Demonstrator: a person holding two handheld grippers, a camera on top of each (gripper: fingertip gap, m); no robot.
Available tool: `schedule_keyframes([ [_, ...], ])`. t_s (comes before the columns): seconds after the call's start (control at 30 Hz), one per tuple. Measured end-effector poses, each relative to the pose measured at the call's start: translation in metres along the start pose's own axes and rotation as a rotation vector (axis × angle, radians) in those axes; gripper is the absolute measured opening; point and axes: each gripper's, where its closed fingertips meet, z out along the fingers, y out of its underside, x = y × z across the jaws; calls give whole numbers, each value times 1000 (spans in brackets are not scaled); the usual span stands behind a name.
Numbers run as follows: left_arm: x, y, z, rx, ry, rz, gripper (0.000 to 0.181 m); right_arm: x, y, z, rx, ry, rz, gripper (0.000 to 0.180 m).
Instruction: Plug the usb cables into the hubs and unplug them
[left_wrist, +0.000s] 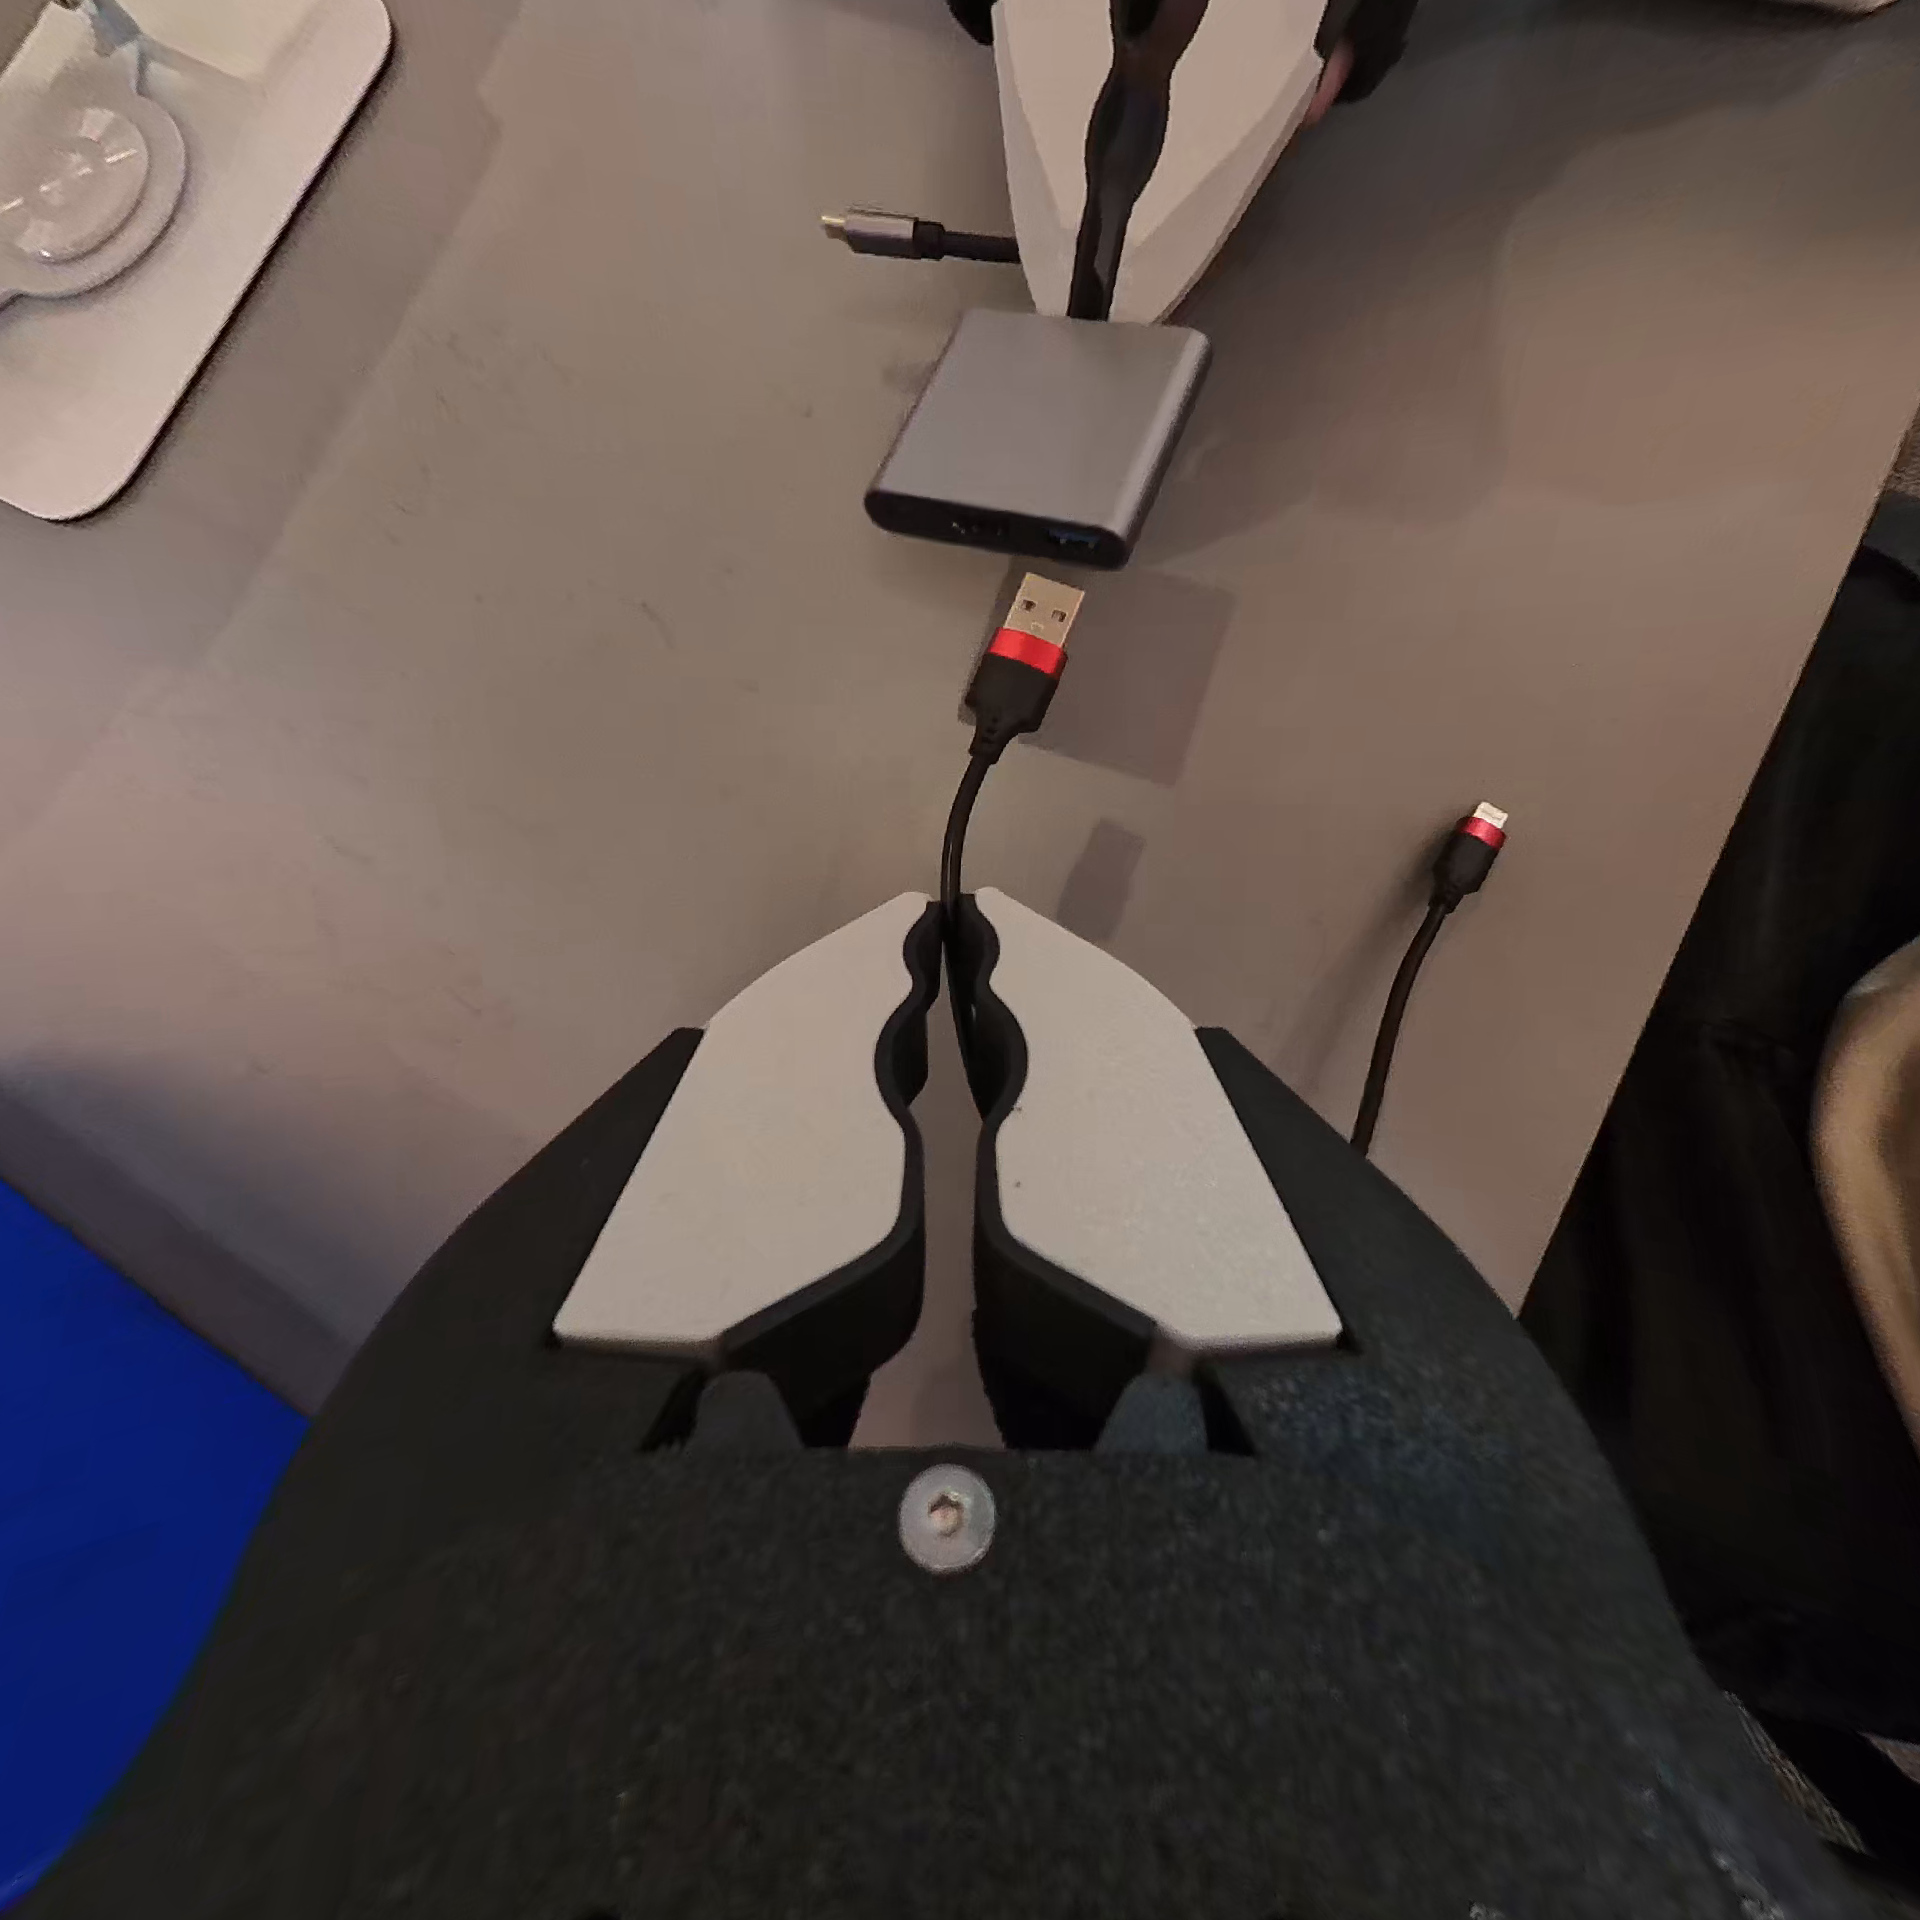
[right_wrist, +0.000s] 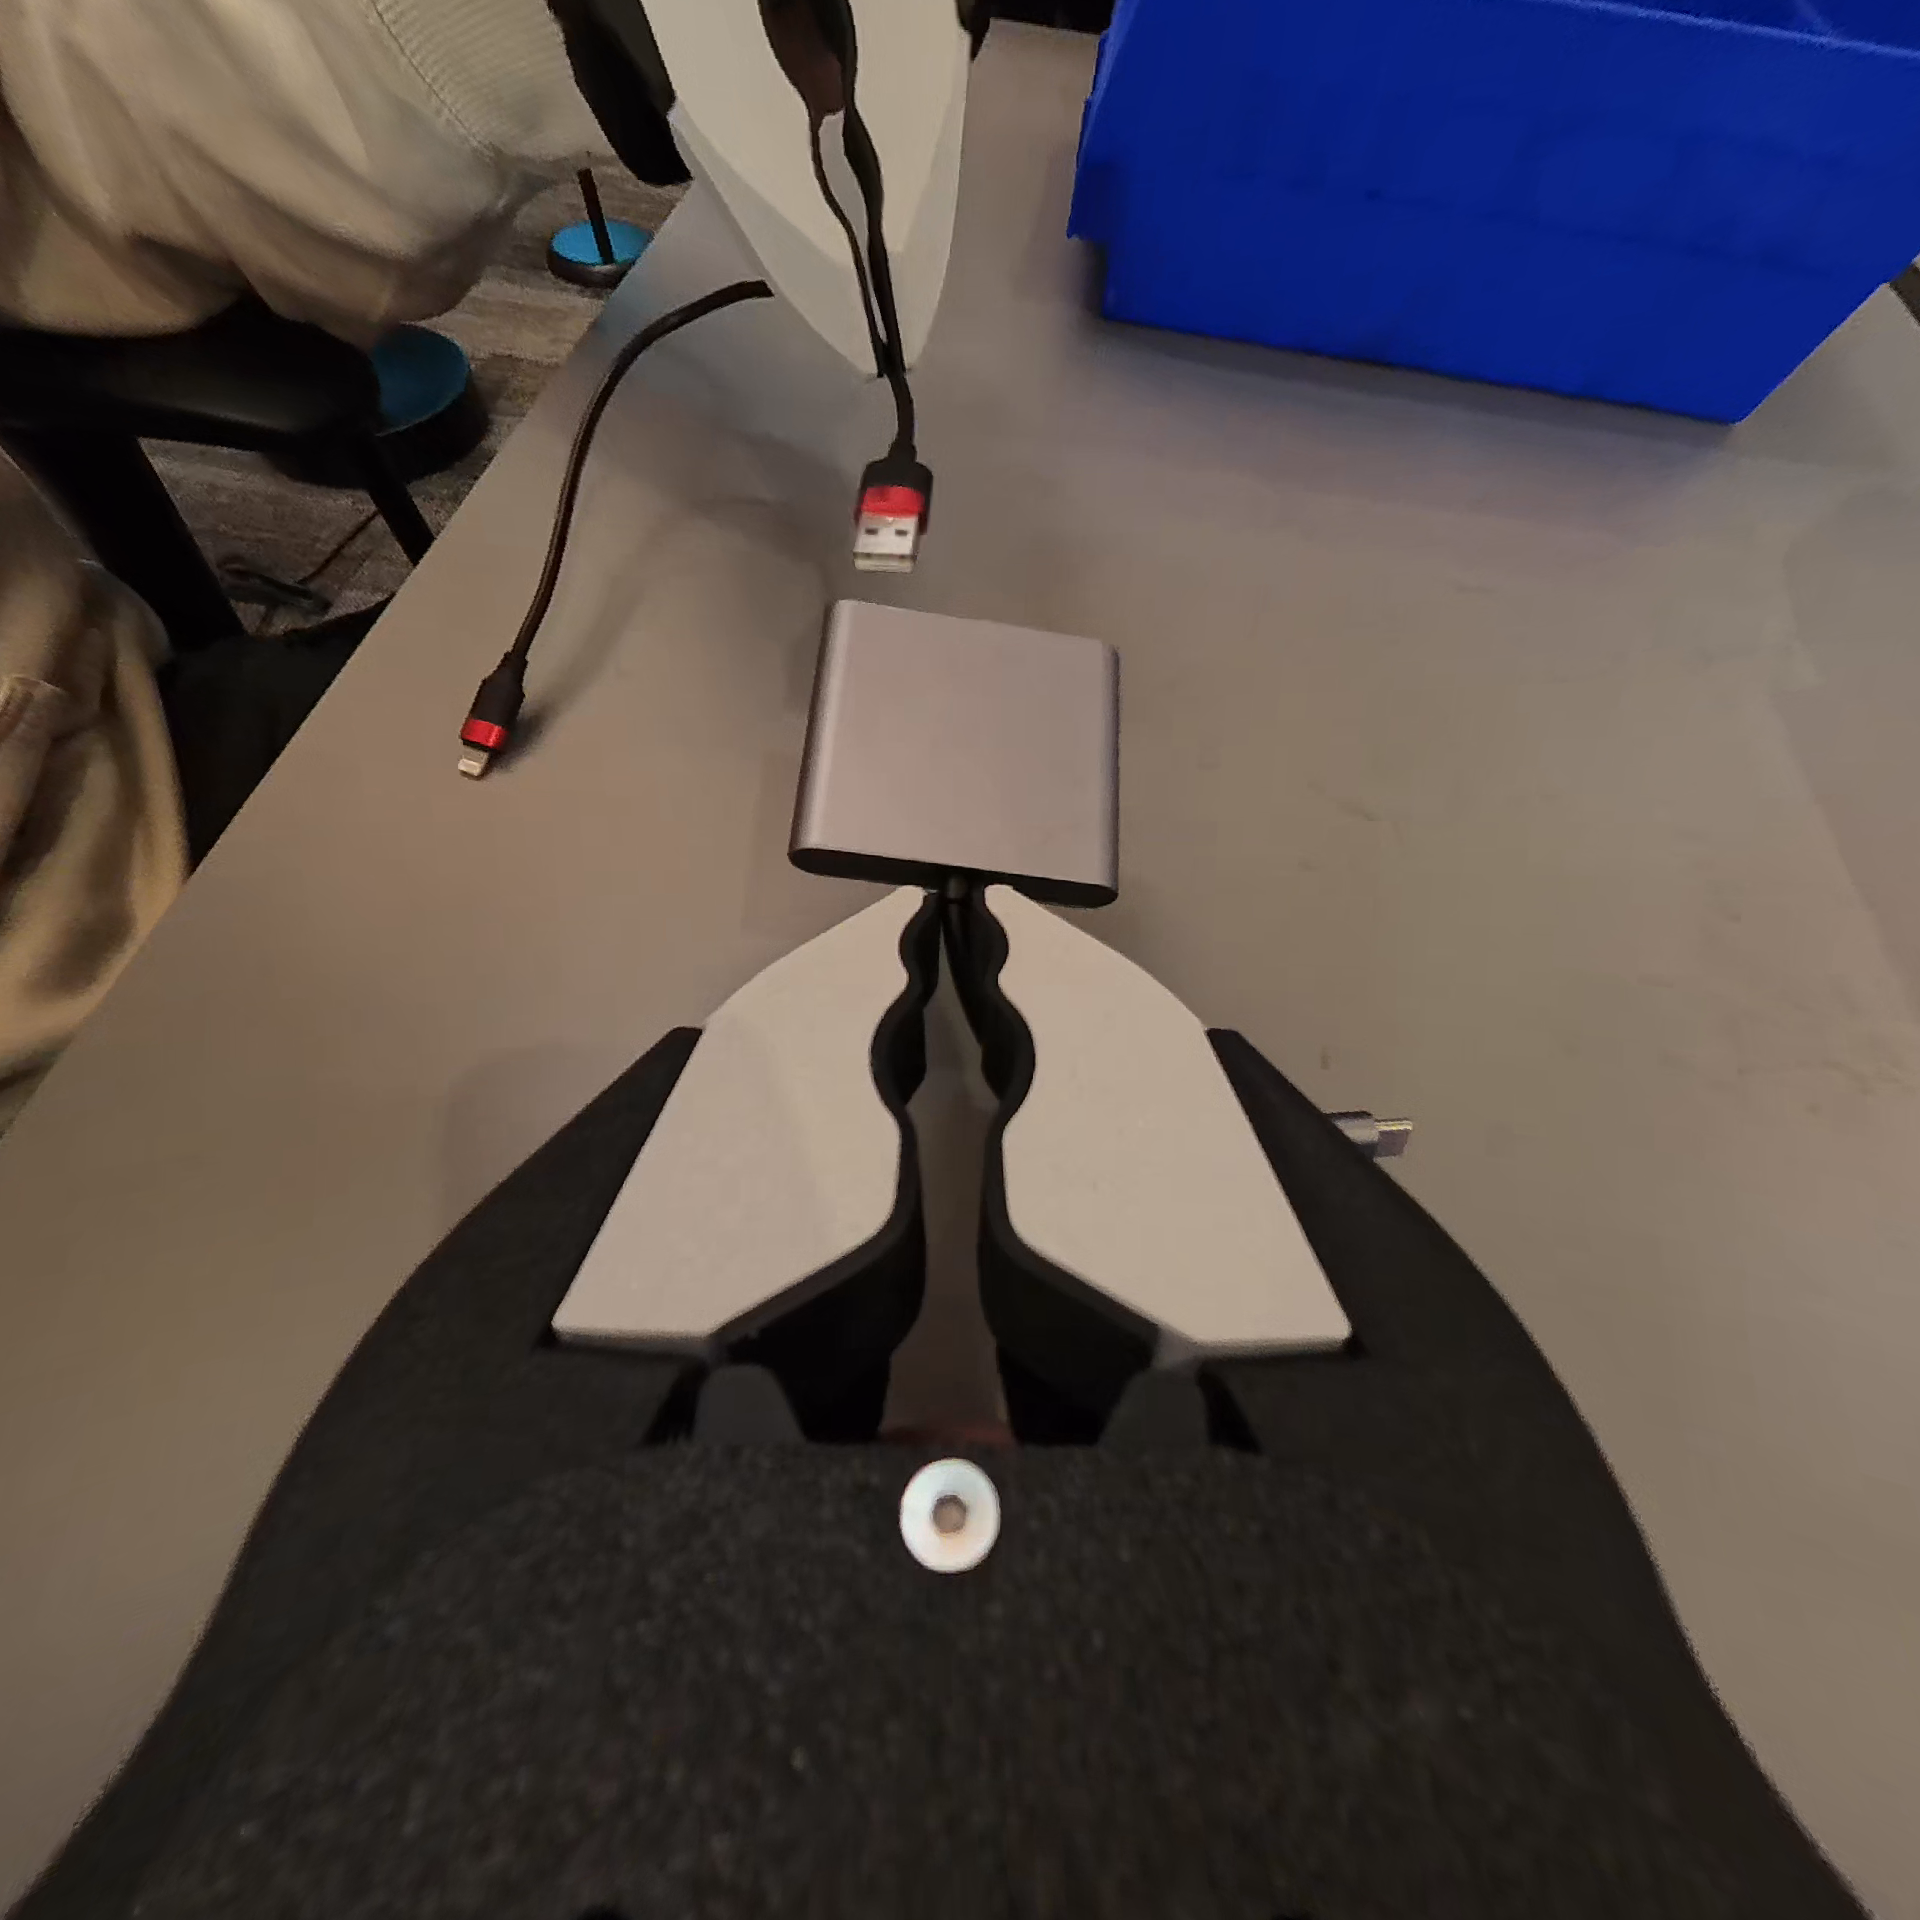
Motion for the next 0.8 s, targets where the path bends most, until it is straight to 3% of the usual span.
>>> schedule_keyframes([
  [0.8, 4, 4, 13, -42, 23, 1, 2, -1, 1, 11, -47, -3, -30, 5],
])
